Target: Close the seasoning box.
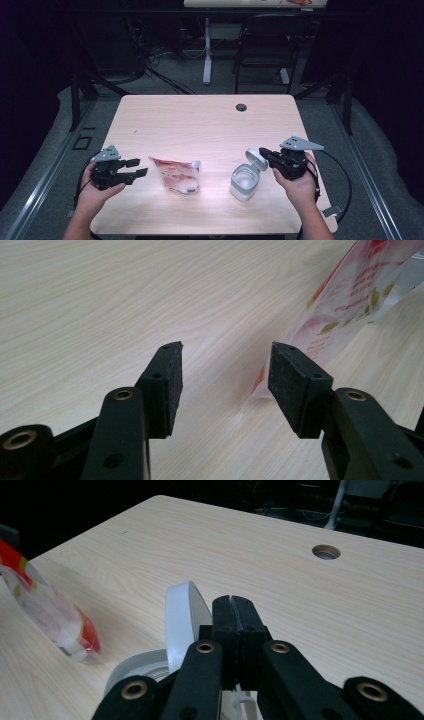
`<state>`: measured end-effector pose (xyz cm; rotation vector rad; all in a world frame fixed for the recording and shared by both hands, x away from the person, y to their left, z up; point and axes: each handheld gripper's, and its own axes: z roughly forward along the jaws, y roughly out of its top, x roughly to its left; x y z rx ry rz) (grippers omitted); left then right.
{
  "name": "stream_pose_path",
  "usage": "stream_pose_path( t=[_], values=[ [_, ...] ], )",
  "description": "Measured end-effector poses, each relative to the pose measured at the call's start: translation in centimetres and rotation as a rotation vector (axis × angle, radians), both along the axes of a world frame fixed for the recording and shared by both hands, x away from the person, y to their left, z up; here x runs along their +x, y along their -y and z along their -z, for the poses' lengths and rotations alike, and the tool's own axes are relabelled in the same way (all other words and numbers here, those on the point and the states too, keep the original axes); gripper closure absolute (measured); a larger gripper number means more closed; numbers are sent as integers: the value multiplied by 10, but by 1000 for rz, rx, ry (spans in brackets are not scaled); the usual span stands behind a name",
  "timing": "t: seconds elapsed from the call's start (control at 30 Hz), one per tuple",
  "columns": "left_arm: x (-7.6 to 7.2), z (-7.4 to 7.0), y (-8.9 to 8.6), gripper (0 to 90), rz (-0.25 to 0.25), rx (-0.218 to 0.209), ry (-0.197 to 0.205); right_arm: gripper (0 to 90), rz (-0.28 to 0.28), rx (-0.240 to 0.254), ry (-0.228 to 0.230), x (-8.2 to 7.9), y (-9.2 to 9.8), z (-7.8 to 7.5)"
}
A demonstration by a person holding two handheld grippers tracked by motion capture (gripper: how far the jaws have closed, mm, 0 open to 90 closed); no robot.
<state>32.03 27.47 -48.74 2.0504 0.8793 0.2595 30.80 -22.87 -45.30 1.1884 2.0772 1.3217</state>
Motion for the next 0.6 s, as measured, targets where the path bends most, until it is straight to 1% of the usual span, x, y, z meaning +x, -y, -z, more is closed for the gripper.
stream_pose_path(
  t=[0.13,0.33,0.6],
  values=[
    [0,0,1,480,-1,2,0,893,-22,-6,-2,-5,-4,1],
    [0,0,1,480,0,3,0,893,-55,-11,-12,-11,-11,8],
    [0,0,0,480,-2,3,-1,886,-62,-17,-10,-15,-15,12]
  ],
)
